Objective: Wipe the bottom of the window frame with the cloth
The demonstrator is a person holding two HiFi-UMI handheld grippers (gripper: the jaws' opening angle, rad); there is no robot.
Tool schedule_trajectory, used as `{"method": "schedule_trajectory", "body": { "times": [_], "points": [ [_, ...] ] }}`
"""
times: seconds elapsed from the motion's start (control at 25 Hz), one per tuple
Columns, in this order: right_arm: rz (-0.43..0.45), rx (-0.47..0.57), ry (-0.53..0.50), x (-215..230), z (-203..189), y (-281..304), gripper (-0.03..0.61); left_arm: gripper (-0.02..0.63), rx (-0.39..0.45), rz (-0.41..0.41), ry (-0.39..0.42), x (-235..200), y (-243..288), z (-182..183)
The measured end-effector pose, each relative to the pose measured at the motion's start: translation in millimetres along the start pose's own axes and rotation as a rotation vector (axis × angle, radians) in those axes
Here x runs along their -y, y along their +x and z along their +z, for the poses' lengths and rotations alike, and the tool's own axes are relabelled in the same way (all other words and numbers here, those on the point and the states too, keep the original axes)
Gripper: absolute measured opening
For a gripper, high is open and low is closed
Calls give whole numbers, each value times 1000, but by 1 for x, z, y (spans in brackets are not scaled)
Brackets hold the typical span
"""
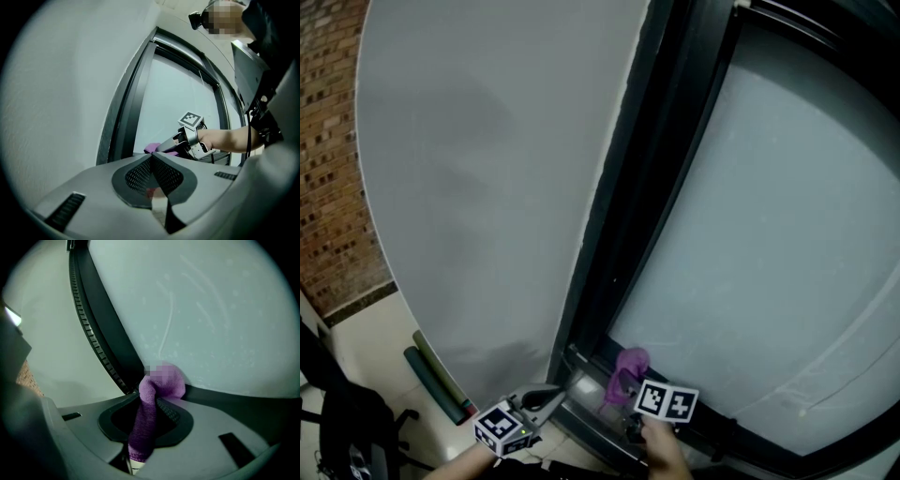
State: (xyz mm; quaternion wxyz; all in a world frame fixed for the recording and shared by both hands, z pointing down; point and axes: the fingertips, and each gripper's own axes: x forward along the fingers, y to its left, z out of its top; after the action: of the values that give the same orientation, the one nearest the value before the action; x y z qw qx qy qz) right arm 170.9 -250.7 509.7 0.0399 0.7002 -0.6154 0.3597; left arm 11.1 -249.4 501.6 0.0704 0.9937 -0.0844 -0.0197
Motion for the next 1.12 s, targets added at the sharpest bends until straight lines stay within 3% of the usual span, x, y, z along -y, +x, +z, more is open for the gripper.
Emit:
{"method": "schedule_trajectory", "body": {
  "times": [0.16, 0.4, 1.12],
  "points": [
    [14, -19, 1, -5, 2, 7, 84, 5, 10, 15, -10, -3, -3, 0],
    [107, -43, 95, -11, -7, 18, 84, 5, 9, 57, -17, -2, -21, -13],
    [146, -60, 10, -40, -3, 42, 84, 5, -27, 189, -52, -17, -67, -23]
  ]
}}
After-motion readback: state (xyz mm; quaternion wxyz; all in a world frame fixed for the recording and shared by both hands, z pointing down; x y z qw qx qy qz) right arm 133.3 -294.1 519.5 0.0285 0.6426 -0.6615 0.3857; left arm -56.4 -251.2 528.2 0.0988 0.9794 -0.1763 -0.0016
